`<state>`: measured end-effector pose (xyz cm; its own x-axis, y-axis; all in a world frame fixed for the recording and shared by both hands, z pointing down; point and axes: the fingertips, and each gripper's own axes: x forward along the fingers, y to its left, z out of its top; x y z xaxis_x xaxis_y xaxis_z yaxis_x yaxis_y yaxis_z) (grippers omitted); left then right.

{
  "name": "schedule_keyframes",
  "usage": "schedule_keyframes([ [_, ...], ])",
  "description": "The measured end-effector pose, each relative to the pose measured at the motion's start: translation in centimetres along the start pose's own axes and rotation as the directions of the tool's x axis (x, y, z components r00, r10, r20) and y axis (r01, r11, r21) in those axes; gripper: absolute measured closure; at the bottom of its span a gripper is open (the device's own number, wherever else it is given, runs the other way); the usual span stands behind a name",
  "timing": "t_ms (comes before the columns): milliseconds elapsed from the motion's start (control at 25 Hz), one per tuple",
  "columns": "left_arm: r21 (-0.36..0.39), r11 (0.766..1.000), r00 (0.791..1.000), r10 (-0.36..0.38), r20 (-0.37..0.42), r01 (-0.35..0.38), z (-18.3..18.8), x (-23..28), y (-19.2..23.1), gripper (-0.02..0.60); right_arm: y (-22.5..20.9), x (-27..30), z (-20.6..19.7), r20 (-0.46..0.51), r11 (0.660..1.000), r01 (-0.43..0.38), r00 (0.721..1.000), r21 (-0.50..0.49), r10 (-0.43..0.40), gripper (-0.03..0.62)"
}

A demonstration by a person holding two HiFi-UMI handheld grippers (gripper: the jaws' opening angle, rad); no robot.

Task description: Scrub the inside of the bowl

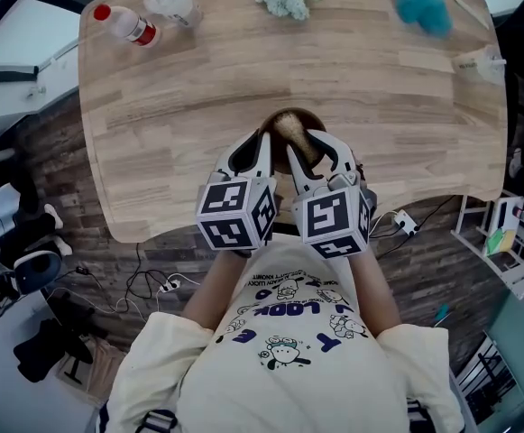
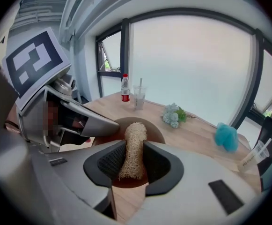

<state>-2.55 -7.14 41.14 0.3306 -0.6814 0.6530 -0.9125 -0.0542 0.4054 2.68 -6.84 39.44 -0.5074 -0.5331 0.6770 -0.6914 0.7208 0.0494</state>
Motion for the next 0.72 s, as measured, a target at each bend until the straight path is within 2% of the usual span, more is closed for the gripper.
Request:
schedule_keyframes([
  [240, 0.059, 0.997, 0.999, -0.046, -0.006, 0.046, 0.8, -0.1, -0.4, 0.535, -1.0, -0.2, 1.0, 0.01, 0.996, 0.064, 0.998, -0.063, -0.063, 0.5],
  [320, 0.081, 0.994, 0.997, -0.076, -0.016, 0.077, 1.1, 0.1, -0.6, 0.535, -0.9, 0.0, 1.2, 0.001, 0.99, 0.064, 0.998, -0.126, -0.064, 0.503],
  [440, 0.111, 0.986, 0.992, -0.122, -0.035, 0.125, 1.3, 0.4, -1.3, 0.525, -0.8, 0.2, 1.1, -0.042, 0.959, 0.062, 0.996, -0.276, -0.076, 0.505],
  [520, 0.137, 0.981, 0.99, -0.138, -0.03, 0.141, 1.7, 0.5, -1.7, 0.523, -0.5, 0.3, 0.7, -0.073, 0.947, 0.03, 0.996, -0.319, -0.056, 0.507],
  [600, 0.17, 0.973, 0.988, -0.154, -0.02, 0.155, 2.2, 0.6, -2.3, 0.52, 0.3, 0.4, 0.3, -0.1, 0.96, -0.035, 0.995, -0.278, 0.008, 0.51],
  [720, 0.232, 0.957, 0.984, -0.178, -0.012, 0.176, 3.0, 0.7, -3.2, 0.523, 0.9, 0.2, 0.5, -0.096, 0.986, -0.116, 0.99, -0.123, 0.104, 0.511],
])
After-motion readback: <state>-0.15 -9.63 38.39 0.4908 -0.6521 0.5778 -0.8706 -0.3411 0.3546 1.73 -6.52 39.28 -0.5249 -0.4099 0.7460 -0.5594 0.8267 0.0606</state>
